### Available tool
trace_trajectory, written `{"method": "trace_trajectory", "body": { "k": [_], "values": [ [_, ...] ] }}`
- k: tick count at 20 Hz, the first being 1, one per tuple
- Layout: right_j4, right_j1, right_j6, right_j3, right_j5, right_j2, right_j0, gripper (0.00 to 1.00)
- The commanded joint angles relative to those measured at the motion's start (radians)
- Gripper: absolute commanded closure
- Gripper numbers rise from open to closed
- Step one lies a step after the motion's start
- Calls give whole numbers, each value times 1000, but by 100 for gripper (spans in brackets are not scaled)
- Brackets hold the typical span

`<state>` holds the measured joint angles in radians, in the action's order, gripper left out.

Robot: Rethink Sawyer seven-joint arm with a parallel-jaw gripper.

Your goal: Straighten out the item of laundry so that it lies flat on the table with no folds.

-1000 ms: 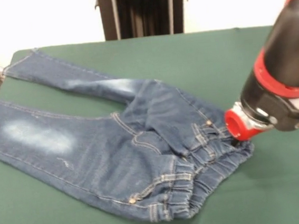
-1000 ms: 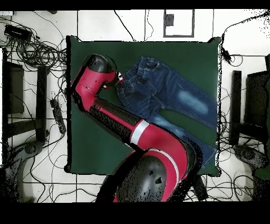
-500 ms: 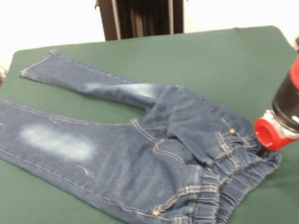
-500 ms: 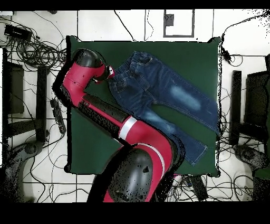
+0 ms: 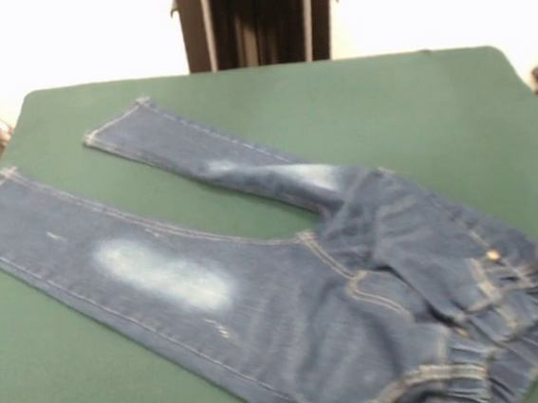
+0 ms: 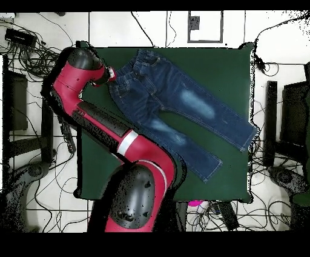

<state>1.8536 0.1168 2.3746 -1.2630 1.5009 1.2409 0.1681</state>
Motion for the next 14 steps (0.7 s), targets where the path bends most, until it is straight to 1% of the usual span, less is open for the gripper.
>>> {"method": "trace_trajectory", "body": {
  "k": [1, 3, 6, 8, 10, 11, 12, 14],
  "values": [
    [46, -115, -350, 155, -116, 156, -119, 100],
    [35, -136, -342, 191, -117, 173, -136, 100],
    [23, -164, -355, 257, -75, 199, -170, 100],
    [14, -170, -360, 267, -71, 205, -179, 100],
    [30, -163, -367, 264, -29, 217, -177, 100],
    [34, -163, -385, 260, -29, 223, -173, 100],
    [34, -166, -424, 268, 0, 232, -173, 0],
    [27, -168, -443, 275, 10, 229, -179, 0]
  ]
}}
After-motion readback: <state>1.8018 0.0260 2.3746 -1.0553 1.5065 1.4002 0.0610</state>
